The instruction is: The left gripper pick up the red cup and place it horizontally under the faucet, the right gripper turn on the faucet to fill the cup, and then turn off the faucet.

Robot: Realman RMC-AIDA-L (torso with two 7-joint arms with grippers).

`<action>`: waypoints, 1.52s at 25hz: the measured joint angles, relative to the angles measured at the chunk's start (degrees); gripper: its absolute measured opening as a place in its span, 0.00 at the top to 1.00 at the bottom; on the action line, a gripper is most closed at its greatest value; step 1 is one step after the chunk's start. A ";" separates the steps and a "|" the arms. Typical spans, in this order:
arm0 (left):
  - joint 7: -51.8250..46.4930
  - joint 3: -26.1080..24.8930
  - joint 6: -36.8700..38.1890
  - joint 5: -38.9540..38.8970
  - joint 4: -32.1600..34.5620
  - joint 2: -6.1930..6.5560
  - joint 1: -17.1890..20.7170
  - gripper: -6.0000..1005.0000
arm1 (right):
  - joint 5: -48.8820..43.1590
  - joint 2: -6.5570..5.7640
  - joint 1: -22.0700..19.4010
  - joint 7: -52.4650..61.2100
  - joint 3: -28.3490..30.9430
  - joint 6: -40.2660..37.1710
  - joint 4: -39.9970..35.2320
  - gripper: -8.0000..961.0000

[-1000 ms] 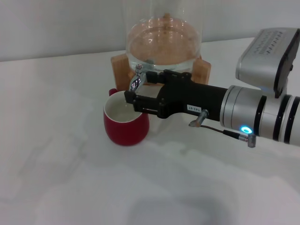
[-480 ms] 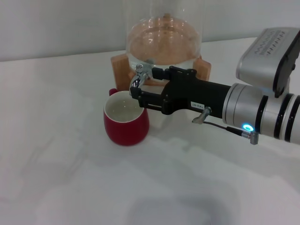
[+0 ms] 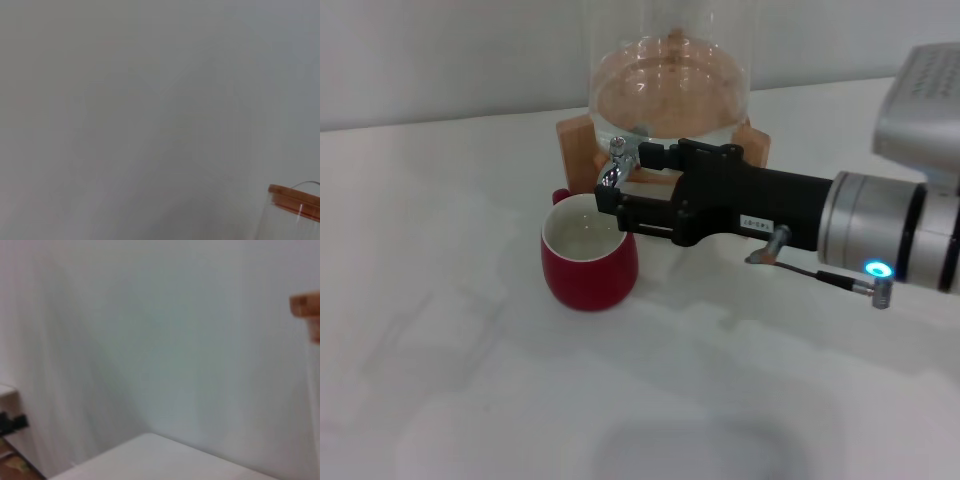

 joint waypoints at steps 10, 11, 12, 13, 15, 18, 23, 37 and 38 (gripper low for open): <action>0.24 -0.01 0.31 -0.12 0.00 0.00 -0.41 0.23 | 0.22 -0.10 -4.28 0.24 18.48 11.99 0.86 0.20; 0.28 0.00 0.32 -0.16 0.01 0.01 -0.33 0.23 | 0.20 -0.06 -4.91 0.13 21.51 12.90 1.61 0.20; 0.30 -0.01 0.33 -0.19 0.01 0.04 -0.23 0.23 | 0.20 -0.06 -5.48 0.00 24.15 13.58 2.24 0.20; 0.30 -0.01 0.33 -0.19 0.01 0.04 -0.17 0.23 | 0.20 -0.02 -5.75 -0.07 26.67 14.23 2.80 0.20; 0.29 -0.05 0.34 -0.09 0.04 0.06 -0.08 0.23 | 0.22 0.03 -6.09 -0.51 31.28 15.49 3.83 0.20; 0.19 -0.09 0.34 0.67 0.11 0.13 -0.07 0.23 | 0.19 -0.05 -5.67 -1.40 37.82 17.61 5.69 0.20; 0.80 -0.10 -0.72 1.96 0.61 0.17 0.54 0.23 | 0.59 0.05 -2.81 -2.97 50.23 24.70 11.15 0.20; 3.84 -0.09 -4.92 2.54 0.19 0.10 0.99 0.22 | 1.10 0.04 0.14 -5.18 60.20 30.35 20.35 0.20; 3.13 -0.09 -4.86 2.60 0.17 0.15 0.90 0.22 | 1.09 0.04 0.25 -5.25 60.37 30.35 20.44 0.20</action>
